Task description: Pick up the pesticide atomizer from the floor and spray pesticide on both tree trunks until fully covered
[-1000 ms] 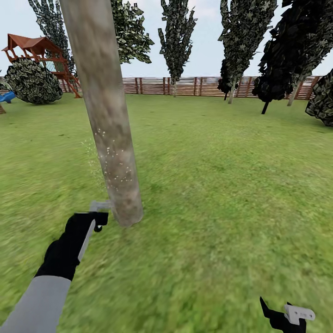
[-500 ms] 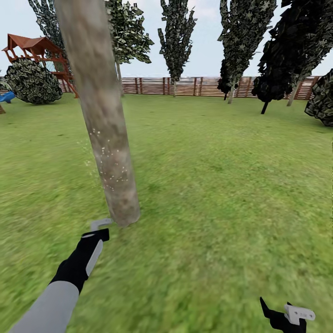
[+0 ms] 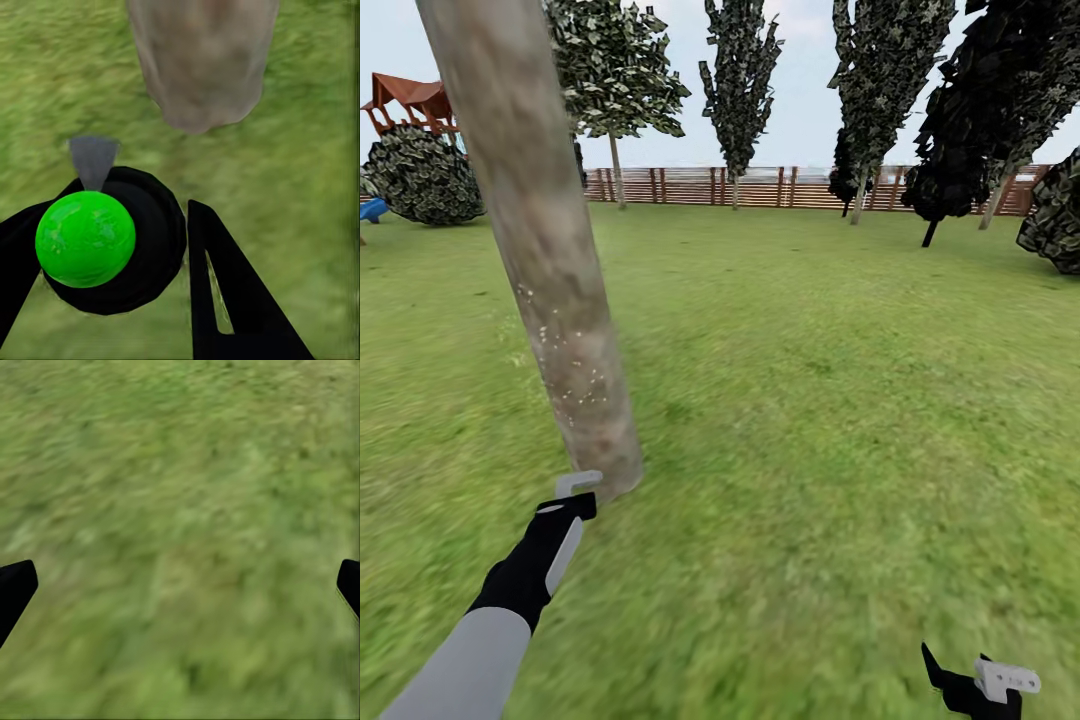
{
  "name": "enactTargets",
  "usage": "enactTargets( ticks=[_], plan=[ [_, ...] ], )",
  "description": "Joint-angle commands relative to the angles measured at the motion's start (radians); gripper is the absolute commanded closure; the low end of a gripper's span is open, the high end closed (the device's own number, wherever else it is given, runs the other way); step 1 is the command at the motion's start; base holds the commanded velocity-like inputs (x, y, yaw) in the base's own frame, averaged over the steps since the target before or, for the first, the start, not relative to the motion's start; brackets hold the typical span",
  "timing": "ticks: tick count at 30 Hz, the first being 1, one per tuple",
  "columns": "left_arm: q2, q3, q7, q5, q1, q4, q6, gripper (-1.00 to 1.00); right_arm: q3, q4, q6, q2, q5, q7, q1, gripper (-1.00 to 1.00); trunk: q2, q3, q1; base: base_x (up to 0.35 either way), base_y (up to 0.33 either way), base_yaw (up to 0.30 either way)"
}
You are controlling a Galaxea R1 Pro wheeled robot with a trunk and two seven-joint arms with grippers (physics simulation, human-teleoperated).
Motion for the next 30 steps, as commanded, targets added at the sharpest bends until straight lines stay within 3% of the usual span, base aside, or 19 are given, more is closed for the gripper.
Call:
enactTargets(
  ticks=[1, 16, 23, 30],
  plan=[
    [-0.001, 0.000, -0.001, 0.000, 0.000, 0.000, 0.000, 1.00, 0.000, 0.000, 0.000, 0.000, 0.000, 0.000, 0.000, -1.00, 0.000, 0.000, 0.000, 0.254, -0.176, 0.000],
    [-0.002, 0.000, 0.004, -0.001, 0.000, -0.003, 0.001, 1.00, 0.000, 0.000, 0.000, 0.000, 0.000, 0.000, 0.000, -1.00, 0.000, 0.000, 0.000, 0.163, -0.242, 0.205],
    [0.004, 0.002, 0.007, -0.004, 0.000, -0.002, 0.006, 1.00, 0.001, 0.000, 0.000, 0.000, 0.000, 0.000, 0.000, -1.00, 0.000, 0.000, 0.000, 0.021, -0.271, 0.039],
    [0.010, 0.004, 0.007, -0.006, 0.000, -0.002, 0.013, 1.00, 0.001, 0.000, 0.000, 0.000, 0.001, 0.000, 0.000, -1.00, 0.000, 0.000, 0.000, 0.000, -0.275, 0.251]
  ],
)
